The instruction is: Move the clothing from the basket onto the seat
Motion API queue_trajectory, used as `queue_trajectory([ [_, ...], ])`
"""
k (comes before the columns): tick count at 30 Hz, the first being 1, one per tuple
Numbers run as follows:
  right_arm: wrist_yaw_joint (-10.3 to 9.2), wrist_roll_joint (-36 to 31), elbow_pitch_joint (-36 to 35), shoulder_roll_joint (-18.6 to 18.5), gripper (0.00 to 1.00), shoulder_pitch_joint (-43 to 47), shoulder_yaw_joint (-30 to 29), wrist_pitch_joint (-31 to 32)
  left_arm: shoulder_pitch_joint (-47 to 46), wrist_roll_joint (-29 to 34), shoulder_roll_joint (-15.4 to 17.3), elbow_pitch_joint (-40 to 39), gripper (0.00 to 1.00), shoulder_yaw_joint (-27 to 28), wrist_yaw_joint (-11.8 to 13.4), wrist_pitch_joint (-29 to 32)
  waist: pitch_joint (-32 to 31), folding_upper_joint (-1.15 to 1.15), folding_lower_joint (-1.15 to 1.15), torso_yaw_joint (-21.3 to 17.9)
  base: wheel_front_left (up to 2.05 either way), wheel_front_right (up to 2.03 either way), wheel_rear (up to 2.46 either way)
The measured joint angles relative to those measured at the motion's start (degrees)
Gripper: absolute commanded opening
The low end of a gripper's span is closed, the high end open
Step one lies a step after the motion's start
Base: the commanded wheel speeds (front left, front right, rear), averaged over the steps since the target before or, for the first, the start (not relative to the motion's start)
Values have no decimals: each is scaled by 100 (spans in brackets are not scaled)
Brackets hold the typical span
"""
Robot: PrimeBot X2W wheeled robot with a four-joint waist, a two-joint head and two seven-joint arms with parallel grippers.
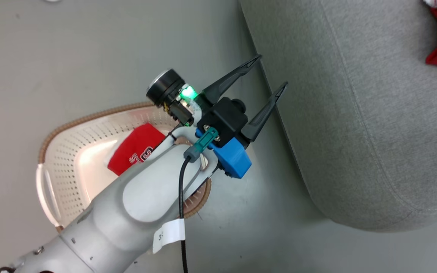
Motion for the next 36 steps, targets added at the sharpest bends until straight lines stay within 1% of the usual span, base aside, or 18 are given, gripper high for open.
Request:
queue_trajectory([
  [3, 0, -104, -283, 0, 100, 293, 219, 1, 285, -71, -13, -74, 100, 229, 85, -14, -356, 0, 0, 53, 0, 0, 0],
  [8, 0, -69, -635, -53, 100, 552, 683, 0, 798, -47, 29, -403, 100, 808, 201, -16, -898, 0, 0, 200, 0, 0, 0],
  [11, 0, -34, -744, -73, 100, 599, 1016, 0, 1116, 44, 71, -565, 100, 1193, 279, -15, -1168, 0, 0, 333, 0, 0, 0],
  [18, 0, 20, -838, -25, 100, 750, 1804, 0, 1826, 324, 42, -902, 100, 2229, 376, -18, -1723, 0, -1, 714, 0, 0, 0],
  [24, 0, 68, -810, 146, 100, 845, 2304, 0, 2393, 576, -54, -1066, 100, 3061, 368, -18, -2165, 0, -1, 1041, 0, 0, 0],
  [26, 0, 73, -781, 212, 100, 931, 2423, 1, 2584, 647, -81, -1084, 100, 3298, 324, -18, -2323, 0, -1, 1132, 0, 0, 0],
  [32, 0, 99, -783, 426, 100, 1278, 2577, 0, 3163, 809, -181, -1105, 100, 3935, 204, -18, -2757, 0, -1, 1351, 0, 0, 0],
  [36, 0, 135, -771, 578, 100, 1573, 2520, 1, 3526, 949, -223, -1117, 100, 4275, 119, -18, -3008, 0, -1, 1419, 0, 0, 0],
])
